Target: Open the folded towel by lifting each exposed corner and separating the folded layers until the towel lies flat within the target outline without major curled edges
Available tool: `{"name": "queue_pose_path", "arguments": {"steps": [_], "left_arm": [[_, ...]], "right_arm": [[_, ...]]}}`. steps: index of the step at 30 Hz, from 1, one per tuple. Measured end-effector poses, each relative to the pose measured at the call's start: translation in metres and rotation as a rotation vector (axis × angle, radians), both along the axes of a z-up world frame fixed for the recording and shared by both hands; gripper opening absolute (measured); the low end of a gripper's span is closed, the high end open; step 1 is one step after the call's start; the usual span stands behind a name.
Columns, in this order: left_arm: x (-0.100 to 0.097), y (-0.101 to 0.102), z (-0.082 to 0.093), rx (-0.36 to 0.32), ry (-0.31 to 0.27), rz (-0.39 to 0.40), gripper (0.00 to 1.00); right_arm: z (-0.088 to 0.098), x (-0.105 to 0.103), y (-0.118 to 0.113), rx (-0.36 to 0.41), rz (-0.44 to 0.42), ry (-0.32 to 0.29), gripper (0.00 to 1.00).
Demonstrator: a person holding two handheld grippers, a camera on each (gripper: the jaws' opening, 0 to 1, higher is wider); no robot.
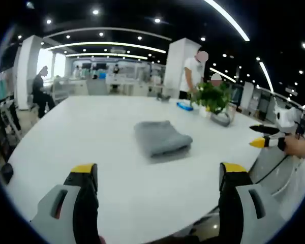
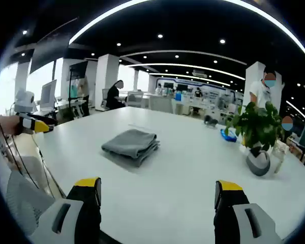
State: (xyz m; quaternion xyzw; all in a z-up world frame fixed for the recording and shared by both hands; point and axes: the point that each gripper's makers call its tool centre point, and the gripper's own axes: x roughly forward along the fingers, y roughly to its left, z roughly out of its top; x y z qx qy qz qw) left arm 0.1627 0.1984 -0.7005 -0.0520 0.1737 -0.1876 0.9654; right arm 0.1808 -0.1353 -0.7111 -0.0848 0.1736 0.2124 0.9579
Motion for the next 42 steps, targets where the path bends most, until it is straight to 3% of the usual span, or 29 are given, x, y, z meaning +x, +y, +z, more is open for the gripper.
{"name": "queue_pose_path", "arguments": {"steps": [10,23,42], "left_arm": [[0.0,0.0,0.0,0.0,-0.003,-0.001,0.99],[-0.004,0.006,-0.005,0.022,0.009,0.013,0.99],[0.002,-0.026,-0.01,0.052,0.021,-0.039,0.99]], "right_arm": [[-0.004,-0.002,0.003,-0.024,0.011,0.01,0.93],[-0.004,-0.003,0.006,0.003,0.023,0.02,0.92],[-0.003,-0.007,0.017,0.018,0.084,0.025,0.83]]}}
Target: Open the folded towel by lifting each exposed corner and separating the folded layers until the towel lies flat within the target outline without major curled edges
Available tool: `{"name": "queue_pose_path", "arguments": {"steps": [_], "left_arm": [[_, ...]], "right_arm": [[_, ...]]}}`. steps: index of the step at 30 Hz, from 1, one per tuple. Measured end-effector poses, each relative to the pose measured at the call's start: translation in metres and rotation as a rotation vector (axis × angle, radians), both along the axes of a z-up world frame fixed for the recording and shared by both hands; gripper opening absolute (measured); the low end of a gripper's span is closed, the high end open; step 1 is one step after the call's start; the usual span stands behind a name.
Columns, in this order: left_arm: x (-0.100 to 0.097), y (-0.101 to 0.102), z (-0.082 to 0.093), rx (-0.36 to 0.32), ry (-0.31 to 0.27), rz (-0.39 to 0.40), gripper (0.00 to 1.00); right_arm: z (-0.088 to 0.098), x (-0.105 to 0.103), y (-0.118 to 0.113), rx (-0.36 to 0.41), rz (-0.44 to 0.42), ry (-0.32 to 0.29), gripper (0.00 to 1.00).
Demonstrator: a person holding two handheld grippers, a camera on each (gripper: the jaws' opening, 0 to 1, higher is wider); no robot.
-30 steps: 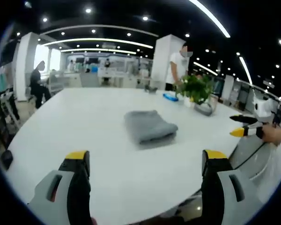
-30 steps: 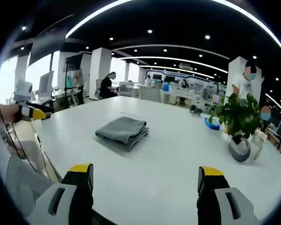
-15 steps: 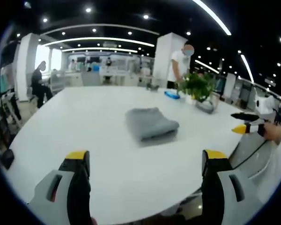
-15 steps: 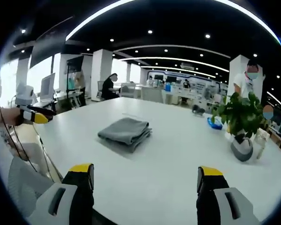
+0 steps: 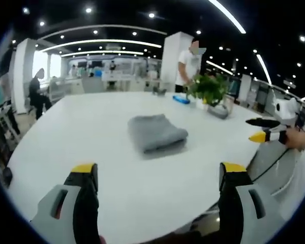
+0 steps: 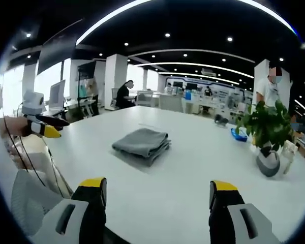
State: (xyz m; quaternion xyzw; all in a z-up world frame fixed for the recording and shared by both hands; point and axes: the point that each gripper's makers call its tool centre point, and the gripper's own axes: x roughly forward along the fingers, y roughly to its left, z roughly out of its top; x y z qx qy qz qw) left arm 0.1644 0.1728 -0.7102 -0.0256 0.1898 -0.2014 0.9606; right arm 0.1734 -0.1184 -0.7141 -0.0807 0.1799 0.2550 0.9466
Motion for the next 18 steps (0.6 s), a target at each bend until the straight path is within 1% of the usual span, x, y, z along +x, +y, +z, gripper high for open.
{"name": "queue_pose_path", "arguments": {"steps": [3,8,10,15,18], "left_arm": [[0.004,-0.003,0.0,0.002,0.0,-0.001,0.99],[0.013,-0.015,0.0,0.006,0.003,-0.03,0.98],[0.019,-0.019,0.0,0.012,0.003,-0.04,0.98],[0.033,-0.029,0.003,0.018,-0.01,-0.07,0.98],[0.043,-0.034,0.002,0.031,-0.013,-0.092,0.98]], "right_arm": [[0.0,0.0,0.0,0.007,0.001,0.003,0.83],[-0.004,0.001,-0.002,0.014,-0.003,0.018,0.81],[-0.007,0.003,-0.002,0.015,-0.002,0.036,0.8],[-0.009,0.006,-0.004,0.011,-0.009,0.048,0.8],[-0.01,0.006,-0.004,-0.003,-0.008,0.048,0.8]]}}
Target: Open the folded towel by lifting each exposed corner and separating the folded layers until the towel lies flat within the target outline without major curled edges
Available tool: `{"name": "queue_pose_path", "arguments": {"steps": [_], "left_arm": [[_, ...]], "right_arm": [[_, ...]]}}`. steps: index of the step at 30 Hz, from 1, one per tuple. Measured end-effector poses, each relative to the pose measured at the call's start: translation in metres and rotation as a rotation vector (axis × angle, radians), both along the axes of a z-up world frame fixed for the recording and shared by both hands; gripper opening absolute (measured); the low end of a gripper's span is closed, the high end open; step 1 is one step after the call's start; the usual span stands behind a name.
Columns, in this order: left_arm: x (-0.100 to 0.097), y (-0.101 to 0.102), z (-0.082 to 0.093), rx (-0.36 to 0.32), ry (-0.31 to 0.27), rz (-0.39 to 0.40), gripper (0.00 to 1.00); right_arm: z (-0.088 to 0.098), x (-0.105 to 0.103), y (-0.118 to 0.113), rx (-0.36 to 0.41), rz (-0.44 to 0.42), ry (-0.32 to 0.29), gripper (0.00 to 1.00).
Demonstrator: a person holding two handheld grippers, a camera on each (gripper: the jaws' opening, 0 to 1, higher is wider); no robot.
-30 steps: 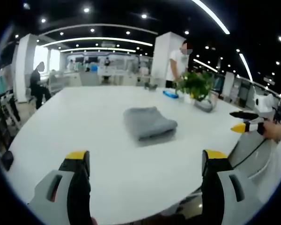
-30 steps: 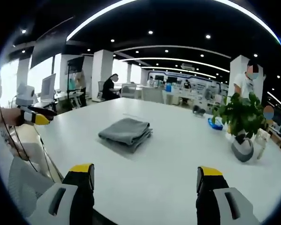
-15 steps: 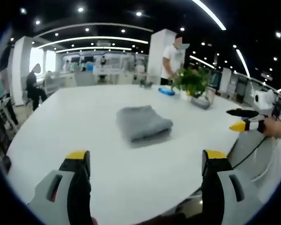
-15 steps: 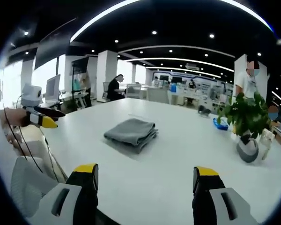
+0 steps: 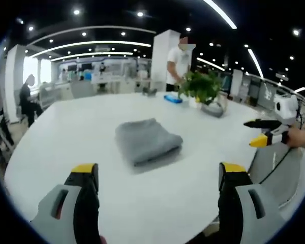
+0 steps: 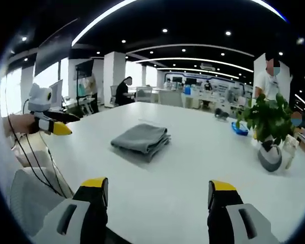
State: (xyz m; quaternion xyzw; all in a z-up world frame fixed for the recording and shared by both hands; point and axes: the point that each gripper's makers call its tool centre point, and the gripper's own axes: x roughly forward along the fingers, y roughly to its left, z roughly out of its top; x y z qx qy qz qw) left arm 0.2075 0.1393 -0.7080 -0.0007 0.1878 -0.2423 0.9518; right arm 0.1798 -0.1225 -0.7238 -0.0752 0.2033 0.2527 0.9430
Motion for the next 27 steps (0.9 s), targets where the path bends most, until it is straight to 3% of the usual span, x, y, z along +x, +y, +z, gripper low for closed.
{"name": "queue_pose_path", "arguments": {"steps": [8,16,17,19,22,27], "left_arm": [[0.031,-0.016,-0.003,0.042,-0.016,-0.069,0.99],[0.062,-0.037,-0.008,0.06,-0.017,-0.134,0.96],[0.066,-0.045,-0.012,0.078,-0.01,-0.171,0.96],[0.069,-0.049,-0.017,0.105,0.002,-0.192,0.96],[0.08,-0.055,-0.033,0.203,0.015,-0.238,0.95],[0.094,-0.07,-0.04,0.221,0.018,-0.274,0.88]], "right_arm": [[-0.013,0.021,0.007,-0.048,0.013,0.014,0.79],[-0.013,0.046,0.013,-0.068,0.024,-0.003,0.78],[-0.013,0.049,0.012,-0.07,0.016,-0.007,0.77],[-0.013,0.05,0.012,-0.057,0.009,-0.005,0.77],[-0.016,0.051,0.013,-0.018,-0.017,0.008,0.77],[-0.021,0.048,0.018,0.016,-0.026,0.014,0.78]]}}
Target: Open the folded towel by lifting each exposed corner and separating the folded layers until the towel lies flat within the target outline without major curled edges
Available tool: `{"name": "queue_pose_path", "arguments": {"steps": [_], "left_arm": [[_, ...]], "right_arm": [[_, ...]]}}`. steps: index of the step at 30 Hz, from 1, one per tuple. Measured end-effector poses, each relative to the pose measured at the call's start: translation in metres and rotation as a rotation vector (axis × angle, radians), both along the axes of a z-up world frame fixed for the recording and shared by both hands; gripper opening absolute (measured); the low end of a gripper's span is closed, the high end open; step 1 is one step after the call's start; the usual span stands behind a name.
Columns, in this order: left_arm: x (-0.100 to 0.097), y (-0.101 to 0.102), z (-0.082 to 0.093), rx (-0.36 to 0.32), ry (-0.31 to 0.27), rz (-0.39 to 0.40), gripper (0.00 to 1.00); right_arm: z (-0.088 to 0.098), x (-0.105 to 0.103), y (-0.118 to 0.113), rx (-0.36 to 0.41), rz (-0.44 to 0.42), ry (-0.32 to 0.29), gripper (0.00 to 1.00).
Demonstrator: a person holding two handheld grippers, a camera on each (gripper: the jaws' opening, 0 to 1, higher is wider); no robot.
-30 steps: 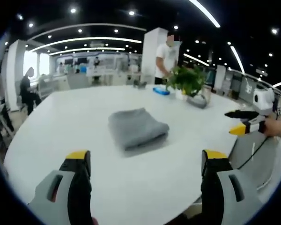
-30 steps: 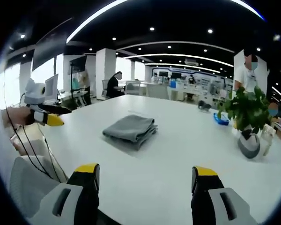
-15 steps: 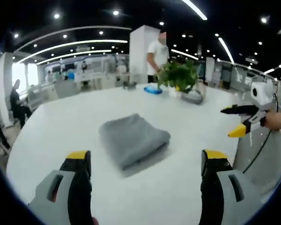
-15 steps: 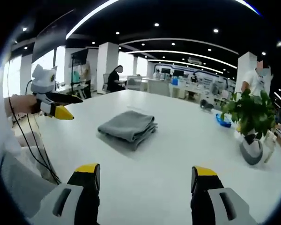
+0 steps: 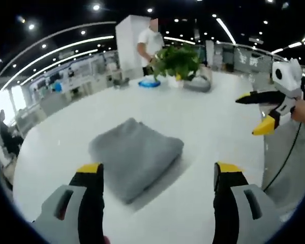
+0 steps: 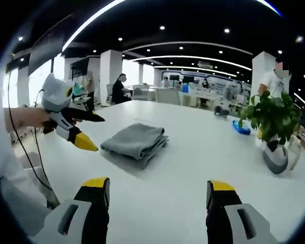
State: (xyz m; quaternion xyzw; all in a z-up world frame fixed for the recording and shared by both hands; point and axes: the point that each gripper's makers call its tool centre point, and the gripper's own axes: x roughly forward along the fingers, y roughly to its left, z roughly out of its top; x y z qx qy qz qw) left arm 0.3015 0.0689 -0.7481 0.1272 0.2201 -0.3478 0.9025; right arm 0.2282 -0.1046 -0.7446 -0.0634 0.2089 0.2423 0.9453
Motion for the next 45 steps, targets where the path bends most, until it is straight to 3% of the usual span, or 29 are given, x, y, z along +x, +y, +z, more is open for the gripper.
{"name": "queue_pose_path", "arguments": {"steps": [5,15,17,25,32,38,41,45], "left_arm": [[0.008,-0.012,-0.007,0.036,0.002,-0.045,0.83],[0.023,-0.029,-0.019,0.113,-0.021,-0.113,0.69],[0.026,-0.03,-0.027,0.16,-0.027,-0.132,0.66],[0.027,-0.045,-0.038,0.245,-0.068,-0.216,0.56],[0.03,-0.059,-0.044,0.336,-0.136,-0.286,0.39],[0.035,-0.067,-0.044,0.324,-0.125,-0.292,0.34],[0.036,-0.071,-0.046,0.337,-0.135,-0.318,0.24],[0.035,-0.075,-0.047,0.349,-0.129,-0.337,0.18]], "right_arm": [[-0.01,-0.004,-0.002,-0.027,-0.004,0.023,0.77],[-0.015,-0.001,-0.014,-0.012,-0.051,0.043,0.75],[-0.016,-0.002,-0.014,-0.016,-0.053,0.046,0.75],[-0.02,-0.002,-0.015,-0.031,-0.048,0.057,0.74],[-0.024,-0.001,-0.018,-0.046,-0.057,0.071,0.73],[-0.026,0.0,-0.02,-0.048,-0.064,0.077,0.73],[-0.03,0.0,-0.022,-0.049,-0.071,0.094,0.71],[-0.031,0.0,-0.027,-0.05,-0.088,0.104,0.69]]}}
